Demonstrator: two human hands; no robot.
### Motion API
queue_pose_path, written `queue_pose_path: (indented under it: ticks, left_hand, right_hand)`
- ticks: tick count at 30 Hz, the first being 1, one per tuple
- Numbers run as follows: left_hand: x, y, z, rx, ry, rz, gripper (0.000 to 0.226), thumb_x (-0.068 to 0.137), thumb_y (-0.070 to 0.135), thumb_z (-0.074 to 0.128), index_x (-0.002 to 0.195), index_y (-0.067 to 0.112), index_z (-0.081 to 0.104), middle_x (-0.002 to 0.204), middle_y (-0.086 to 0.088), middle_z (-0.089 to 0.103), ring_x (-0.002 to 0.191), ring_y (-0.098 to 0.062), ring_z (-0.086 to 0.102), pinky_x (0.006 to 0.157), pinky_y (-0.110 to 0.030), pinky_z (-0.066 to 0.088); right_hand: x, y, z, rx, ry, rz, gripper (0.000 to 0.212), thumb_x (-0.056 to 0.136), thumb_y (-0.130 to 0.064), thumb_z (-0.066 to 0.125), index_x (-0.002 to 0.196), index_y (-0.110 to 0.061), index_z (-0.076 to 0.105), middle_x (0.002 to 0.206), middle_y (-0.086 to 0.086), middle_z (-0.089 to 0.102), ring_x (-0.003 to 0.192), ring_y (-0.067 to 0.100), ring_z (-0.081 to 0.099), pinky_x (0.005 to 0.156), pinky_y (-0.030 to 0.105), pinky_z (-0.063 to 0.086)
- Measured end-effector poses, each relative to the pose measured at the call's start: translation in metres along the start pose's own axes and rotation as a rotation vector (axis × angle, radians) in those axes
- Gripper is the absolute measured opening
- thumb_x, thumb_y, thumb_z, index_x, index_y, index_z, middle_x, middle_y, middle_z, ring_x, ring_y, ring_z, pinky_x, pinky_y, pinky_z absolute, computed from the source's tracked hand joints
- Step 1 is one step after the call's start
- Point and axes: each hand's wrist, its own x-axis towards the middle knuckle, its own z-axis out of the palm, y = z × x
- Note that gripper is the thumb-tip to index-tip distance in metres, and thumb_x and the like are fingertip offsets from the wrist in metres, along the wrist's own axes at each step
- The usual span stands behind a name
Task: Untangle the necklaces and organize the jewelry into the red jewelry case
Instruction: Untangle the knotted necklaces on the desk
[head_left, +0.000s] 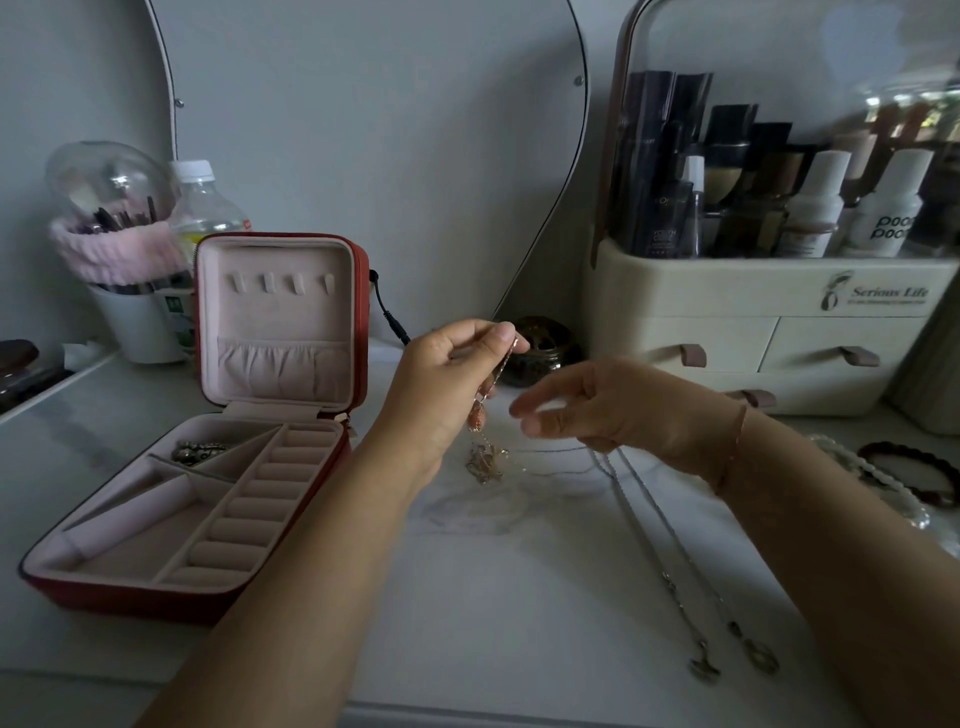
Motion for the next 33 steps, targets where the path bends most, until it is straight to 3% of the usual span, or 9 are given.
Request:
queue_pose_path:
  ticks: [3, 6, 9, 14, 18, 21, 25, 29, 33]
  left_hand:
    - [0.001, 0.0, -0.002, -0.018, 0.039, 0.011, 0.021, 0.093, 0.029, 0.058, 0.078, 0.026, 0.071, 0.074, -0.005, 0.055, 0.057, -0.007, 0.043, 0.042, -0.02, 0.036]
    - [0.002, 0.0, -0.002, -0.029, 0.064, 0.006, 0.021, 0.093, 0.031, 0.058, 0.078, 0.028, 0.072, 0.077, -0.006, 0.053, 0.057, -0.007, 0.043, 0.042, -0.019, 0.036]
    - [0.002, 0.0, -0.003, -0.044, 0.079, 0.0, 0.02, 0.094, 0.029, 0.057, 0.08, 0.025, 0.07, 0.074, 0.002, 0.057, 0.056, -0.008, 0.044, 0.04, -0.019, 0.034]
    - [0.003, 0.001, -0.002, -0.073, 0.093, -0.013, 0.022, 0.097, 0.025, 0.052, 0.081, 0.019, 0.066, 0.074, 0.003, 0.057, 0.048, -0.005, 0.04, 0.038, -0.018, 0.03]
    - [0.003, 0.001, -0.002, -0.114, 0.092, -0.002, 0.023, 0.099, 0.022, 0.05, 0.081, 0.016, 0.063, 0.075, 0.001, 0.053, 0.045, -0.003, 0.041, 0.037, -0.018, 0.029]
    - [0.004, 0.001, -0.002, -0.136, 0.094, -0.006, 0.023, 0.099, 0.021, 0.049, 0.081, 0.014, 0.063, 0.072, 0.001, 0.051, 0.044, -0.003, 0.04, 0.037, -0.017, 0.029]
    - [0.004, 0.001, -0.002, -0.17, 0.103, 0.006, 0.024, 0.099, 0.022, 0.049, 0.08, 0.014, 0.063, 0.07, -0.009, 0.047, 0.045, -0.005, 0.039, 0.037, -0.017, 0.03]
    - [0.005, 0.003, -0.002, -0.249, 0.097, 0.0, 0.024, 0.099, 0.022, 0.049, 0.081, 0.014, 0.063, 0.072, -0.004, 0.051, 0.047, -0.005, 0.042, 0.038, -0.017, 0.031]
    - [0.005, 0.005, -0.004, -0.34, 0.07, -0.023, 0.023, 0.098, 0.022, 0.049, 0.082, 0.014, 0.062, 0.072, 0.001, 0.055, 0.049, -0.005, 0.043, 0.038, -0.016, 0.031]
  right_hand:
    - [-0.003, 0.0, 0.001, -0.116, -0.107, 0.05, 0.021, 0.075, -0.043, 0.071, 0.092, -0.031, 0.074, 0.102, 0.005, 0.071, 0.088, 0.021, 0.063, 0.079, 0.019, 0.041]
    - [-0.006, -0.003, 0.0, -0.12, -0.125, 0.034, 0.01, 0.083, -0.026, 0.069, 0.089, -0.02, 0.075, 0.071, -0.017, 0.069, 0.069, 0.0, 0.062, 0.067, 0.009, 0.04]
    - [-0.009, -0.006, -0.002, 0.009, -0.048, -0.036, 0.013, 0.089, -0.018, 0.062, 0.087, -0.013, 0.074, 0.051, -0.01, 0.049, 0.047, 0.004, 0.039, 0.051, 0.013, 0.034]
    - [-0.008, -0.006, -0.005, 0.157, 0.147, -0.095, 0.017, 0.091, -0.019, 0.056, 0.084, -0.014, 0.071, 0.095, 0.005, 0.07, 0.096, 0.026, 0.057, 0.091, 0.035, 0.044]
    - [-0.003, -0.005, -0.004, 0.376, 0.183, -0.042, 0.025, 0.093, -0.015, 0.048, 0.077, -0.007, 0.066, 0.094, -0.001, 0.071, 0.094, 0.017, 0.057, 0.09, 0.035, 0.036]
    - [0.0, -0.005, 0.001, 0.62, 0.158, 0.011, 0.035, 0.092, -0.015, 0.04, 0.058, -0.014, 0.048, 0.101, 0.007, 0.072, 0.102, 0.019, 0.063, 0.091, 0.035, 0.037]
    - [0.003, -0.004, 0.006, 0.887, 0.061, 0.06, 0.033, 0.093, -0.015, 0.034, 0.061, -0.012, 0.04, 0.087, 0.016, 0.071, 0.096, 0.028, 0.068, 0.099, 0.041, 0.045]
    - [0.003, -0.004, 0.011, 0.89, -0.008, 0.096, 0.03, 0.096, -0.016, 0.039, 0.067, -0.01, 0.044, 0.077, 0.015, 0.066, 0.072, 0.028, 0.069, 0.079, 0.038, 0.056]
    - [0.001, -0.006, 0.015, 0.733, -0.041, 0.087, 0.008, 0.092, -0.013, 0.054, 0.097, -0.007, 0.055, 0.074, 0.01, 0.058, 0.049, 0.017, 0.054, 0.064, 0.034, 0.057]
